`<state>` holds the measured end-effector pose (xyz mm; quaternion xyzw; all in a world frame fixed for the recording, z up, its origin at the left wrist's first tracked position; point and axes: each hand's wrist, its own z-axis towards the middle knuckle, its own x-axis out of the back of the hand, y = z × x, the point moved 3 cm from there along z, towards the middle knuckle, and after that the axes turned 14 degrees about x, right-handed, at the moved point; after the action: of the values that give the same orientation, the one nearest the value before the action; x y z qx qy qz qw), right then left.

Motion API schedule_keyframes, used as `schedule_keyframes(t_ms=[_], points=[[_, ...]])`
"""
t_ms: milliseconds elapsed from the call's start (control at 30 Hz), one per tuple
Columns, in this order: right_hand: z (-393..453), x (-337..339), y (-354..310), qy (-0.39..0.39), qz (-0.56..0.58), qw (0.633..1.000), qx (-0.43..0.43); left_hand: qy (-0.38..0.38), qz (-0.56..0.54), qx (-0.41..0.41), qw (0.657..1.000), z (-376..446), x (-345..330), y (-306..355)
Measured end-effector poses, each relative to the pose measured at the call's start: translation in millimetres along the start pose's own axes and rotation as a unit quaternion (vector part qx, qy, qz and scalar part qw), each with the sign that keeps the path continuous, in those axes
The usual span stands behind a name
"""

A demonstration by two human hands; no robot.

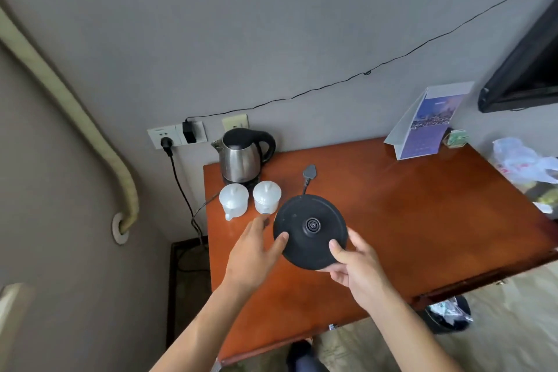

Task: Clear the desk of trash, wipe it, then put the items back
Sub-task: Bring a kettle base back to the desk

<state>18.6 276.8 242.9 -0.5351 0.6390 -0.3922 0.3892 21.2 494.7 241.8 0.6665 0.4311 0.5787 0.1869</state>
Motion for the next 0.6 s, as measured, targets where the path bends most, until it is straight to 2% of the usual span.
schedule_keyframes(t_ms=[133,267,400,600], points=[[87,10,-23,0.026,-0.004,1.000,0.001,0.062,0.101,-0.042,0.992,46,-12,14],[189,9,-38,0.025,-0.027,0.999,-0.012,0.109,0.158,-0.072,0.979,95,-32,22],[284,-4,-31,-0.003,-0.049,0.998,-0.050,0.148,0.227,-0.069,0.960,135,-47,35],[374,-35,9,-0.022,-0.042,0.991,-0.121,0.142,0.305,-0.013,0.942,184,-68,44]])
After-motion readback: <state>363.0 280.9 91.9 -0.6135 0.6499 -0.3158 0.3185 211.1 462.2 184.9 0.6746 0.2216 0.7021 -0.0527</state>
